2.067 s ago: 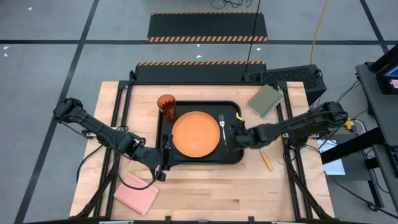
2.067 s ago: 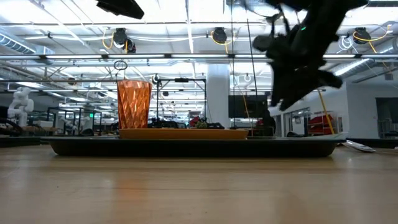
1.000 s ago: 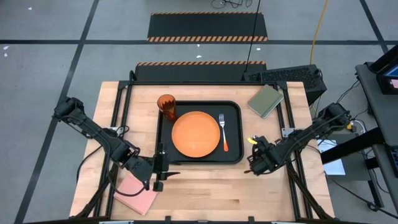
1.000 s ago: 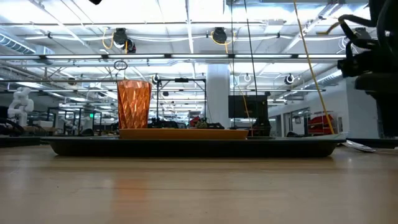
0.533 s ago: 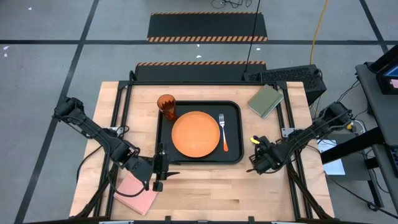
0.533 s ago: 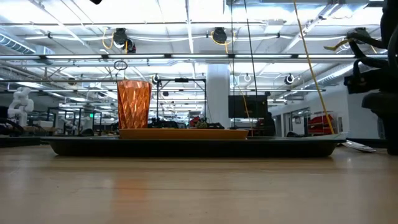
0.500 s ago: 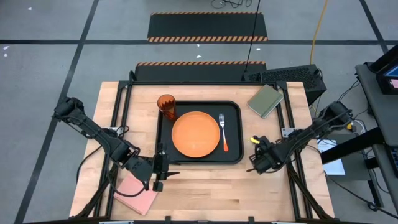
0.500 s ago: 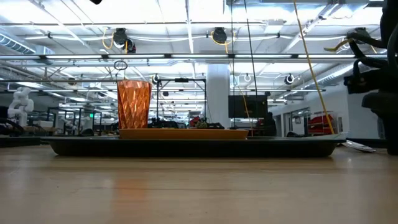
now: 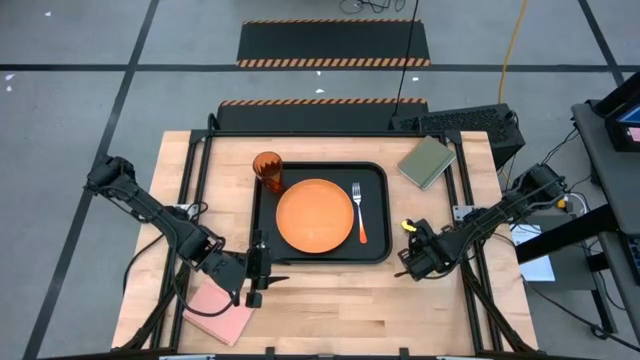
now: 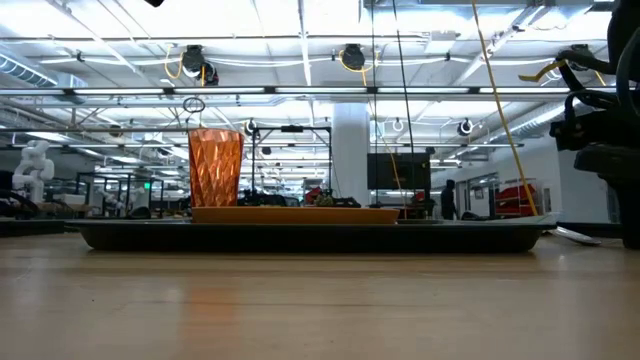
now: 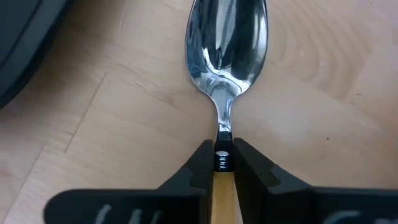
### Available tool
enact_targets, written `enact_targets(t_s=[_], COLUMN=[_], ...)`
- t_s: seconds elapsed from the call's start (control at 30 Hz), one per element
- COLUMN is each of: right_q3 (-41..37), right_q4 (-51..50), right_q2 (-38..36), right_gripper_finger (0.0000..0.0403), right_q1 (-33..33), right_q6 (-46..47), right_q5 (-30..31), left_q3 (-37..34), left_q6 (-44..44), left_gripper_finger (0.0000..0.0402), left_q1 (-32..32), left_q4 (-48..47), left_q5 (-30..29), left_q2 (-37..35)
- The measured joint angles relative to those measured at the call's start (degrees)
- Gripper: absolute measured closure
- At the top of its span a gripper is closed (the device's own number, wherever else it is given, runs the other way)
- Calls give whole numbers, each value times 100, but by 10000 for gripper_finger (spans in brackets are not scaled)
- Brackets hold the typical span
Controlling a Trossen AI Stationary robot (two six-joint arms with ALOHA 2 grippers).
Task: Pick and place plate/cup/fork/spoon on tray
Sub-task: Put the orange spoon on the black tray to the right side of the orange fork
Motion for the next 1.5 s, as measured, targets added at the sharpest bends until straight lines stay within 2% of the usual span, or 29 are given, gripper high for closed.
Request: enact_targets(t_s=[0.3, 0.87, 0.97, 1.1, 1.33, 1.5], right_q3=[188, 1171, 1275, 1290, 1290, 1290], right_q4=[-43, 41, 421, 1404, 2274, 2543], right_q2=[22, 17, 15, 15, 15, 104], right_gripper_finger=[368, 374, 374, 374, 374, 374], right_q1=[-1, -275, -469, -811, -1532, -1852], right_q6=[274, -32, -343, -1052, -1944, -2002], right_q5=[67, 1241, 1618, 1985, 2113, 2223], left_q3=[0, 0, 0, 0, 0, 0], left_q6=[24, 33, 35, 38, 71, 129], left_gripper_finger=[252, 252, 252, 252, 252, 252], left_q1=[0, 0, 0, 0, 0, 0], left_q4=[0, -9, -7, -7, -9, -11], left_q5=[0, 2, 2, 2, 4, 7], left_q2=[0, 0, 0, 0, 0, 0])
